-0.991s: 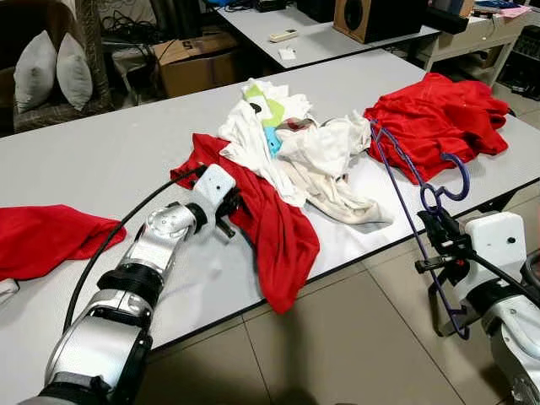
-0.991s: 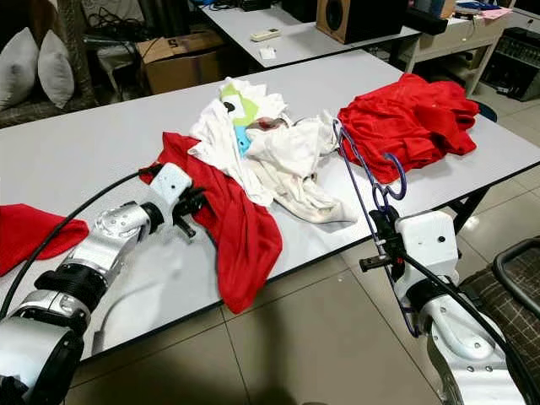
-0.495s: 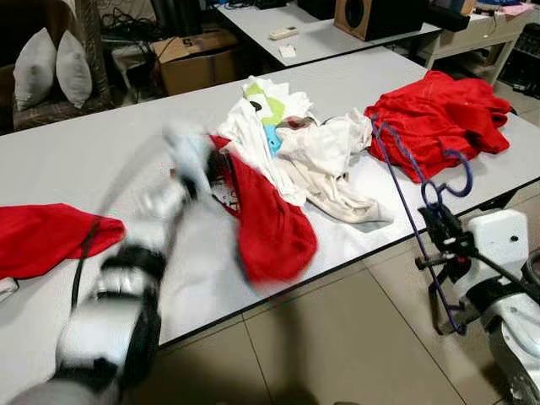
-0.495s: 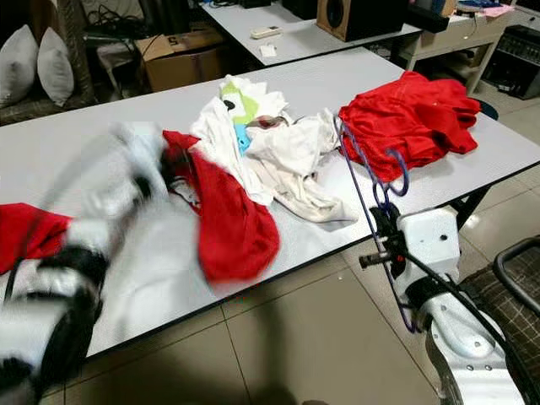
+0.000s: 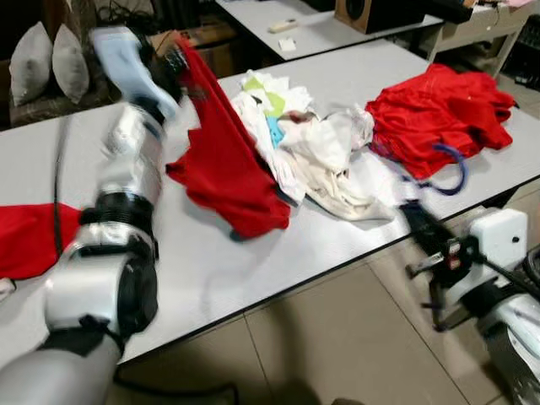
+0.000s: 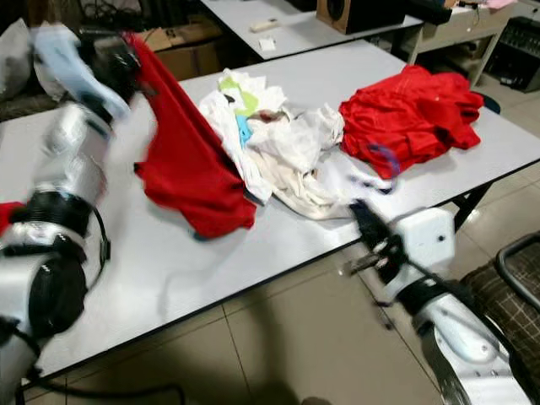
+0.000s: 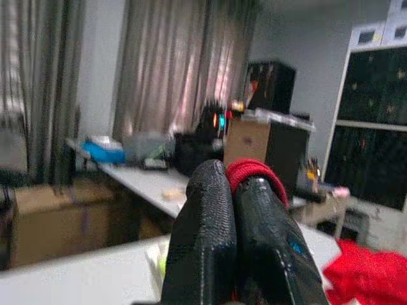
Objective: Hang hanger
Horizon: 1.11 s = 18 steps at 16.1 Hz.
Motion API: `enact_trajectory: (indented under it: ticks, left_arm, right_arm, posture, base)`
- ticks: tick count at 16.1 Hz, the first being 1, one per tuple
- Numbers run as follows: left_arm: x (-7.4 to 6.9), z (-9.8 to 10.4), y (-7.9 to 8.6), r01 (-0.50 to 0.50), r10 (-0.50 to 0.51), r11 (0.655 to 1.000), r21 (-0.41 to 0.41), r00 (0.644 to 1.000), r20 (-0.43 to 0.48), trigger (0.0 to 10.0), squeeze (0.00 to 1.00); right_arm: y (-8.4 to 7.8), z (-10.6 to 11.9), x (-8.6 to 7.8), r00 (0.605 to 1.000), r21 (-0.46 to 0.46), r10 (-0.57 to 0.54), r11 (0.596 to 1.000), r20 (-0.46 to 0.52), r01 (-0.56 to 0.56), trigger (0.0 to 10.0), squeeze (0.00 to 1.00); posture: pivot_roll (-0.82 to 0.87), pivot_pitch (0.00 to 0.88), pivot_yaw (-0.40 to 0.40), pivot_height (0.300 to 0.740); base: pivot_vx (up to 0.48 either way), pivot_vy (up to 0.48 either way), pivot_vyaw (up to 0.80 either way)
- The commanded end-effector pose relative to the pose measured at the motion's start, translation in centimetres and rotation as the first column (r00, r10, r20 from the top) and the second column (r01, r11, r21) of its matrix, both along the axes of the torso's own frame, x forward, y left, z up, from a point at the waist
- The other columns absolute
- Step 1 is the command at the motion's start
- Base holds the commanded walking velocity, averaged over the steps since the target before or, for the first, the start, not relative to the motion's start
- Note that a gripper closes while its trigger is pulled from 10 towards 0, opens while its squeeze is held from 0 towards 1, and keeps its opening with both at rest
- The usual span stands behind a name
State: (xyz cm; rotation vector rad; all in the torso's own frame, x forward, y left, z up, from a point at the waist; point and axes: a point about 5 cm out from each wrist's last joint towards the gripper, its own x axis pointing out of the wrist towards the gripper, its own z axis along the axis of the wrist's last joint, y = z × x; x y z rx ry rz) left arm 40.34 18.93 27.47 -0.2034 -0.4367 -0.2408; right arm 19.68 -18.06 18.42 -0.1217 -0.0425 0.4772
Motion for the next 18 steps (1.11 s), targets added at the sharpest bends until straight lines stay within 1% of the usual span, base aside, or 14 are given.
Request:
enact_trajectory:
  ticks: [1, 3, 5, 6, 7, 8, 10, 11, 12, 13, 15, 16, 17, 18]
  left_arm:
    - [-0.2, 1.5, 0.1, 0.005, -0.005, 1.0, 0.004, 0.999, 0.054, 0.0, 0.0]
    - [-0.2, 1.9, -1.0, 0.057, -0.061, 0.997, 0.059, 0.996, 0.063, 0.0, 0.0]
    - [-0.1, 2.3, -1.2, 0.055, -0.06, 0.997, 0.058, 0.995, 0.076, 0.0, 0.0]
    - [-0.1, 2.4, -1.2, 0.054, -0.058, 0.997, 0.057, 0.995, 0.077, 0.0, 0.0]
    - [-0.2, 2.7, -1.2, 0.061, -0.066, 0.996, 0.06, 0.994, 0.085, 0.0, 0.0]
    - [-0.4, 2.9, -1.7, 0.124, -0.13, 0.99, 0.071, 0.986, 0.102, 0.0, 0.0]
    - [-0.8, 3.2, -2.3, 0.193, -0.203, 0.978, 0.084, 0.971, 0.13, 0.0, 0.0]
    - [-1.9, 4.7, -1.8, 0.347, -0.322, 0.935, -0.071, 0.917, 0.236, 0.0, 0.0]
    - [-2.3, 5.2, -1.5, 0.423, -0.374, 0.896, -0.137, 0.884, 0.282, 0.0, 0.0]
    - [-3.0, 5.8, -0.8, 0.521, -0.443, 0.832, -0.191, 0.831, 0.336, 0.0, 0.0]
    - [-3.4, 6.0, 0.3, 0.565, -0.465, 0.791, -0.232, 0.803, 0.372, 0.0, 0.0]
    - [-3.7, 6.1, 1.1, 0.576, -0.461, 0.775, -0.262, 0.797, 0.39, 0.0, 0.0]
    - [-3.7, 6.1, 1.1, 0.579, -0.463, 0.772, -0.263, 0.795, 0.392, 0.0, 0.0]
    - [-3.8, 6.0, 1.0, 0.596, -0.477, 0.755, -0.272, 0.784, 0.397, 0.0, 0.0]
  right_arm:
    - [0.8, 0.2, -0.6, 0.994, 0.025, 0.105, 0.994, -0.026, -0.104, 10.0, 0.0]
    - [1.4, 0.1, -1.0, 0.97, 0.003, 0.231, 0.973, -0.077, -0.232, 10.0, 0.0]
    - [1.7, -0.4, -1.6, 0.928, -0.018, 0.335, 0.939, -0.161, -0.342, 10.0, 0.0]
    - [1.8, -0.4, -1.7, 0.922, -0.019, 0.347, 0.935, -0.171, -0.355, 10.0, 0.0]
    - [1.9, -0.8, -2.1, 0.889, -0.017, 0.397, 0.911, -0.227, -0.411, 10.0, 0.0]
    - [1.8, -1.2, -2.0, 0.885, -0.032, 0.391, 0.911, -0.253, -0.412, 10.0, 0.0]
    - [1.7, -1.6, -1.7, 0.895, -0.063, 0.359, 0.92, -0.265, -0.388, 10.0, 0.0]
    - [1.4, -1.4, -1.4, 0.916, -0.062, 0.326, 0.935, -0.233, -0.349, 10.0, 0.0]
    - [1.2, -1.3, -1.3, 0.923, -0.058, 0.312, 0.941, -0.223, -0.332, 10.0, 0.0]
    - [0.4, -1.1, -1.3, 0.934, -0.058, 0.284, 0.951, -0.219, -0.303, 10.0, 0.0]
    - [-1.2, -1.0, -1.5, 0.944, -0.076, 0.239, 0.962, -0.227, -0.261, 10.0, 0.0]
    - [-2.9, -1.1, -1.9, 0.949, -0.123, 0.183, 0.968, -0.257, -0.22, 10.0, 0.0]
    - [-3.2, -1.2, -2.0, 0.949, -0.135, 0.17, 0.968, -0.265, -0.211, 10.0, 0.0]
    - [-3.5, -1.6, -1.8, 0.951, -0.164, 0.13, 0.97, -0.281, -0.181, 10.0, 0.0]
  posture:
    - [-0.2, 0.0, 0.099, 0.74]
    - [-0.2, 0.0, 0.098, 0.74]
    - [-0.2, 0.0, 0.092, 0.74]
    - [-0.2, 0.0, 0.092, 0.74]
    - [-0.19, 0.0, 0.086, 0.74]
    - [-0.19, 0.0, 0.082, 0.74]
    - [-0.18, 0.0, 0.08, 0.74]
    - [-0.18, 0.0, 0.082, 0.74]
    - [-0.18, 0.0, 0.082, 0.74]
    - [-0.18, 0.0, 0.081, 0.74]
    - [-0.18, 0.0, 0.081, 0.74]
    - [-0.18, 0.0, 0.085, 0.74]
    - [-0.18, 0.0, 0.086, 0.74]
    - [-0.18, 0.0, 0.087, 0.74]
  base:
    - [0.0, 0.0, 0.0]
    - [0.0, 0.0, 0.0]
    - [0.0, 0.0, 0.0]
    - [0.0, 0.0, 0.0]
    - [0.0, 0.0, 0.0]
    - [0.0, 0.0, 0.0]
    - [0.0, 0.0, 0.0]
    - [0.0, 0.0, 0.0]
    - [0.0, 0.0, 0.0]
    - [0.0, 0.0, 0.0]
    - [0.0, 0.0, 0.0]
    - [0.0, 0.0, 0.0]
    - [0.0, 0.0, 0.0]
    - [0.0, 0.0, 0.0]
